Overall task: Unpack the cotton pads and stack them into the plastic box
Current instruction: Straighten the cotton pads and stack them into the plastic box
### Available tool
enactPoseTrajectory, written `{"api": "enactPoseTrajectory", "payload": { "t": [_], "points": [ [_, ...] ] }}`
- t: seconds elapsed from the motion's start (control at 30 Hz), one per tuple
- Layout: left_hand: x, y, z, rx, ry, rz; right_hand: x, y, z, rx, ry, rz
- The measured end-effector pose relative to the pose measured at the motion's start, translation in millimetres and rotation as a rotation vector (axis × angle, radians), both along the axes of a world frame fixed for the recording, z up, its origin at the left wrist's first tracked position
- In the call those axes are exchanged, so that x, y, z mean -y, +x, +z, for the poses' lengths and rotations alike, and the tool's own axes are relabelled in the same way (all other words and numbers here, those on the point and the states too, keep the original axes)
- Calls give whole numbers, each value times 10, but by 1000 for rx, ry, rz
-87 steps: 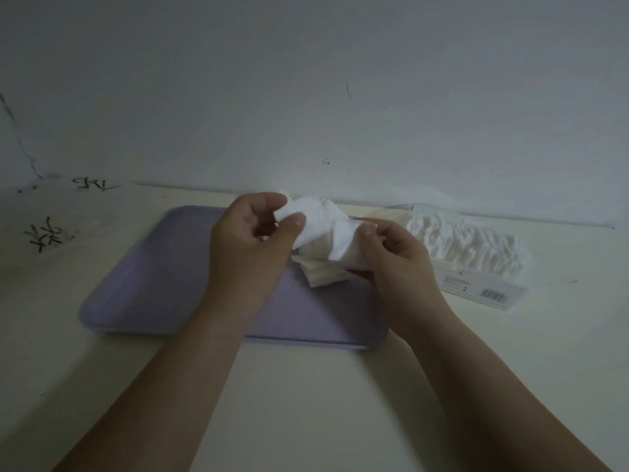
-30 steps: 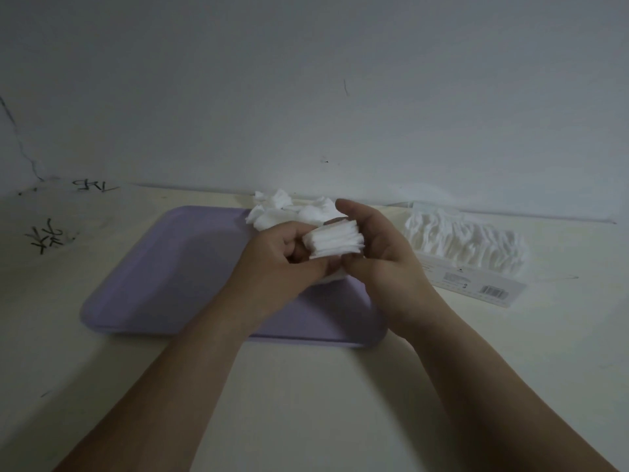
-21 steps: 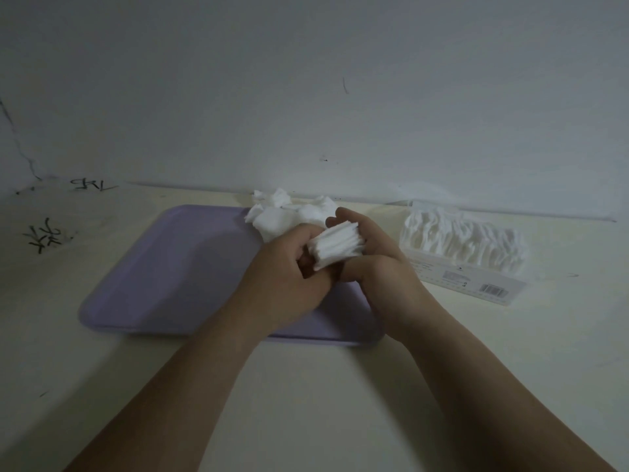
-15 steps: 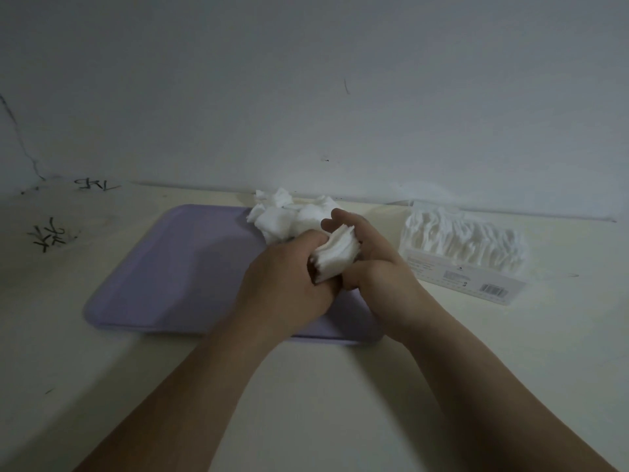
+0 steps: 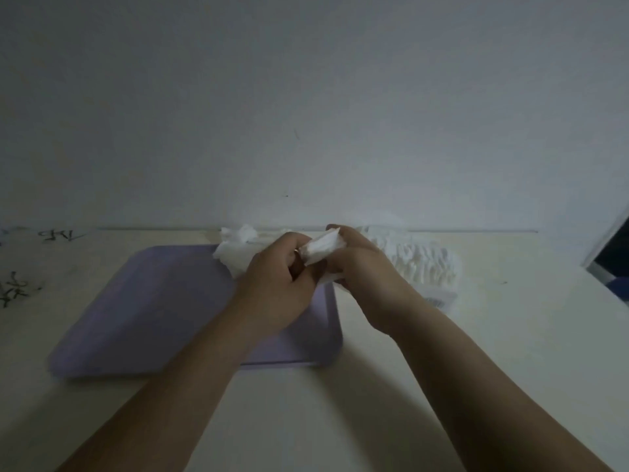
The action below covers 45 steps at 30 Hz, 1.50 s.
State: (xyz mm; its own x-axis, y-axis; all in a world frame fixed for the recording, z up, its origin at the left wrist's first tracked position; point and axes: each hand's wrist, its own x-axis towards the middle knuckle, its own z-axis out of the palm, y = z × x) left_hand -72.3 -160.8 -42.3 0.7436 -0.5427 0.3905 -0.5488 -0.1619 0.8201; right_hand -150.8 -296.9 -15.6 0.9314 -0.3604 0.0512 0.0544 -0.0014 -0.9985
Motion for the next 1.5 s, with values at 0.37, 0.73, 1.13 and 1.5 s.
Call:
{"api": "enactPoseTrajectory", "payload": {
  "t": [0.37, 0.73, 1.13, 1.5],
  "points": [
    [683, -54, 44, 69, 339, 17, 846, -562, 120, -93, -408, -452],
    [741, -316, -106, 53, 321, -50, 901, -378, 24, -384, -1124, -96],
    [767, -427, -154, 0, 213, -43, 854, -281, 47, -666, -841, -317],
    [721, -403, -222, -56, 106, -61, 825, -340, 163, -687, -743, -179]
  ]
}}
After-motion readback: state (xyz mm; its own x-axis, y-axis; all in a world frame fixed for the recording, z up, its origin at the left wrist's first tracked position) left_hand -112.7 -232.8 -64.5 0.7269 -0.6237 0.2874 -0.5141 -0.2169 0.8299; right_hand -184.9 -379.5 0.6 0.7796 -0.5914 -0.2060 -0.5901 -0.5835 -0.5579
